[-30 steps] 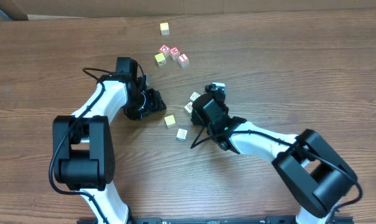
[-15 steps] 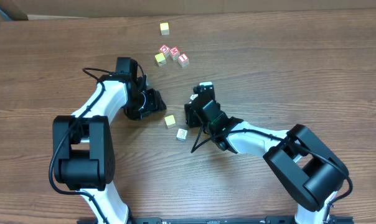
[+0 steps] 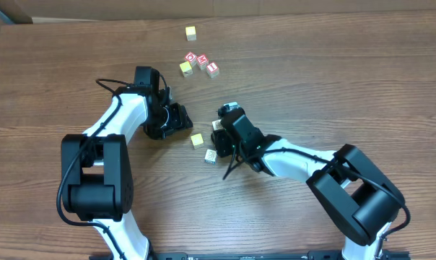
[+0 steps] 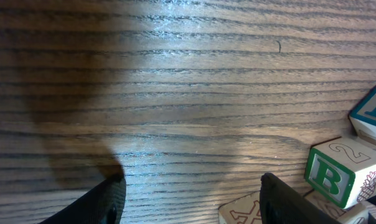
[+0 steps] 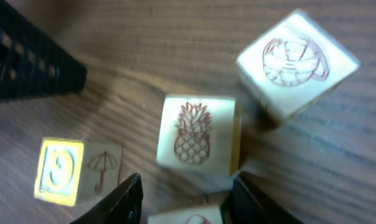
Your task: Flip 5 blocks
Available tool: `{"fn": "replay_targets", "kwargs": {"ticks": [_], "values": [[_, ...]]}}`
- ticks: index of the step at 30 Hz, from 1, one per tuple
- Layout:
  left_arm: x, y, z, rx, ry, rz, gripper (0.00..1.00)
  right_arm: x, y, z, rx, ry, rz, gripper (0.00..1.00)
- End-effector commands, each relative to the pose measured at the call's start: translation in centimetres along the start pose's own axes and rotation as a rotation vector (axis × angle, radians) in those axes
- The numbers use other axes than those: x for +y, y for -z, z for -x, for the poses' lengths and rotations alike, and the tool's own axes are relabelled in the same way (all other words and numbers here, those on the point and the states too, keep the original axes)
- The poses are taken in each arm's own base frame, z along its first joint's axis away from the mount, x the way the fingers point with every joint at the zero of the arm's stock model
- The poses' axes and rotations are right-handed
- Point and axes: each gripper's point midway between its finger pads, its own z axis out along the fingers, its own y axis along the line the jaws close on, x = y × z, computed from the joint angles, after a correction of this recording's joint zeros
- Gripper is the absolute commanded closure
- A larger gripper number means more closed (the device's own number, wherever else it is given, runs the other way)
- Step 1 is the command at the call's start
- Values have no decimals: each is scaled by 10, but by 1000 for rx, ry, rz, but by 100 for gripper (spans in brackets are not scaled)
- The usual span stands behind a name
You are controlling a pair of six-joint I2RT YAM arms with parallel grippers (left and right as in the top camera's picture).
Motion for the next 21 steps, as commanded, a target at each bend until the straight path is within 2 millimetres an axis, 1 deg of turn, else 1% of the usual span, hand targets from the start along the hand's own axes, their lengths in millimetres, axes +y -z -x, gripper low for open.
{"fn": "replay_targets", "kwargs": {"ticks": [1,3,7,12,15,19,20,21], "values": [[11,-5,-3,16,-7,43,37,10,6,3,61,50,15,52],[11,-5,-4,17,-11,43,37,11,11,6,91,70,0,50],[11,-5,-3,15,-11,43,37,13,15,19,82,94,-23,36],[11,-5,-2,9,-12,41,37,3,11,39,-14,98,-92,31],[11,-5,-2,10,-12,41,37,2,-1,38,-25,98,-88,31],[11,-5,-2,11,-12,42,37,-7,-21,23,9,102,-105,32],[11,-5,-2,12,-12,42,37,-9,-24,20,15,111,-108,35],[11,-5,-3,12,-11,42,37,-9,-25,20,18,121,-110,41]]}}
